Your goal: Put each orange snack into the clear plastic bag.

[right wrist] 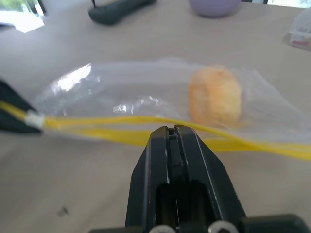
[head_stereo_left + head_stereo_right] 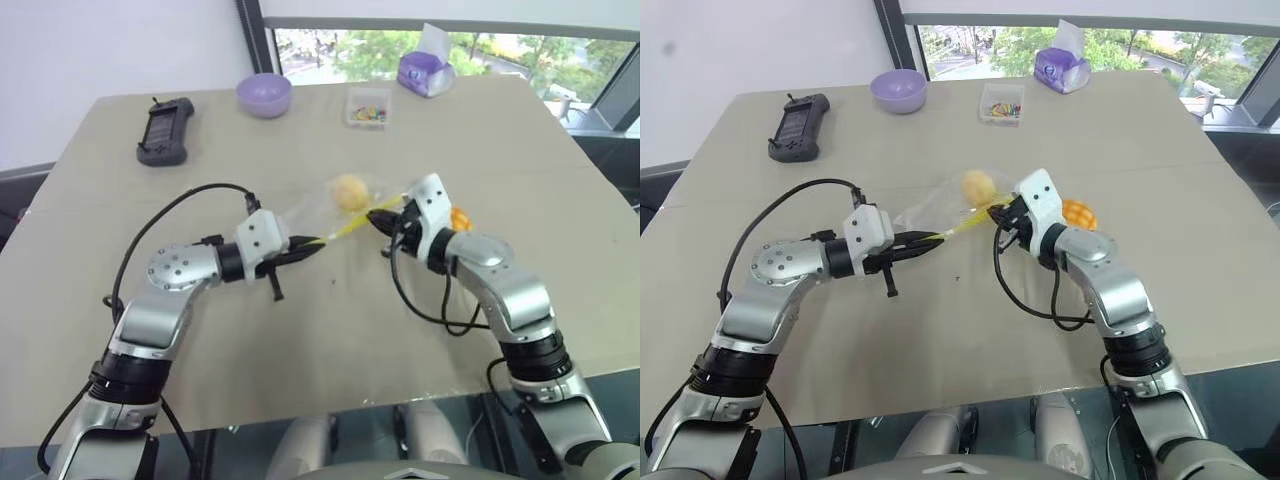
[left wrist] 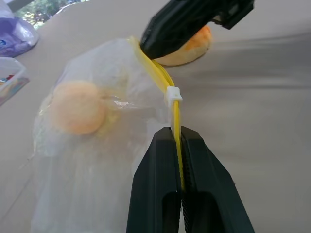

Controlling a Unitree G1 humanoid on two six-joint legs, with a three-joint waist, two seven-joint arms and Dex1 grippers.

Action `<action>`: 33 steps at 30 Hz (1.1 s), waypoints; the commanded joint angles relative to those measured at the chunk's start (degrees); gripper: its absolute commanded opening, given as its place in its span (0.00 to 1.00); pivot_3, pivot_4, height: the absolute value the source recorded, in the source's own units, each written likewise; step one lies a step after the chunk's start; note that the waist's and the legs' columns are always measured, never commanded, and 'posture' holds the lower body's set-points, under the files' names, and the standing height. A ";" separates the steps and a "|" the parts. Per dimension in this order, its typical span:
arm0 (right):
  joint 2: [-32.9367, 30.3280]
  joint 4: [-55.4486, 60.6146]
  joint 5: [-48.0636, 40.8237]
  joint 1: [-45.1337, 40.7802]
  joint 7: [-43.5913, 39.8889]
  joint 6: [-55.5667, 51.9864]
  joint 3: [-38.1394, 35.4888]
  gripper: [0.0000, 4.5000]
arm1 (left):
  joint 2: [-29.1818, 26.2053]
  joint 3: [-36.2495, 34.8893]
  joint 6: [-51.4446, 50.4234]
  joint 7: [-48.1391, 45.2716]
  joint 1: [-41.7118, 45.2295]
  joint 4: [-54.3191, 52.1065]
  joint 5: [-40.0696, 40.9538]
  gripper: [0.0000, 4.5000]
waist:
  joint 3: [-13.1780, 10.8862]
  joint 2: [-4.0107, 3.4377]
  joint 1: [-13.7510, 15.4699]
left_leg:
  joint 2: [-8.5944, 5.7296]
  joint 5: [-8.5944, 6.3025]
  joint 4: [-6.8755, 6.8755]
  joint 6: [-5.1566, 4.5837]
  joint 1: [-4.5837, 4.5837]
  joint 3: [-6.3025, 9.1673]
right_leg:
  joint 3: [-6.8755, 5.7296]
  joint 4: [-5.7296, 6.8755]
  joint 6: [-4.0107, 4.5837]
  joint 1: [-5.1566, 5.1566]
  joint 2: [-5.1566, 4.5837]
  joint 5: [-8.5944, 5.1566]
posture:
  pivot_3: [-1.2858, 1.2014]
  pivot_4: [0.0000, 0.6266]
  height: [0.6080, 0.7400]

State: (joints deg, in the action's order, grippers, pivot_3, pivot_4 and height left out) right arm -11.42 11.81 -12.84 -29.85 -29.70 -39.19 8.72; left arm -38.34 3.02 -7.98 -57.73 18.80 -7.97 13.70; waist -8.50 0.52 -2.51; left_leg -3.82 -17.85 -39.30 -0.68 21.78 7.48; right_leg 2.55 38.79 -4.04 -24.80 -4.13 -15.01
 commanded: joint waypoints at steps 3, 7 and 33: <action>4.91 -1.25 -5.55 -1.82 2.38 -1.15 -4.89 0.00 | 0.10 -0.16 0.84 -0.23 -0.21 -2.64 0.85 0.00 | 0.00 0.00 0.03 | -0.01 0.00 0.00 0.00 0.00 0.00 | 0.00 0.00 0.00 0.01 -0.01 0.00 | 0.52 0.24 1.00; 8.93 -6.11 -7.51 -2.78 5.39 -1.09 -7.61 0.00 | 0.27 -0.28 0.56 -0.32 -0.14 -2.92 1.21 0.00 | 0.00 0.00 -0.09 | 0.00 0.00 0.00 0.00 -0.01 -0.01 | 0.00 0.01 0.00 0.01 0.00 0.00 | 0.52 0.24 1.00; -4.13 9.54 -8.56 8.10 0.76 -5.94 -3.55 0.00 | 1.18 -0.75 -3.18 2.19 1.03 -4.18 2.59 0.00 | 0.02 0.02 0.16 | -0.06 0.00 0.02 -0.01 0.10 0.11 | -0.12 -0.17 0.00 0.02 -0.06 0.00 | 0.52 0.24 1.00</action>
State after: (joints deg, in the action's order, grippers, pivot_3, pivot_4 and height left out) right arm -14.90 15.85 -19.75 -21.42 -28.44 -44.33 5.72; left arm -36.86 2.77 -11.54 -55.89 19.26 -10.57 16.01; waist -8.48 0.54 -2.36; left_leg -3.88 -17.86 -39.28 -0.69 21.87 7.56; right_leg 2.46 38.63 -4.04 -24.79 -4.18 -15.00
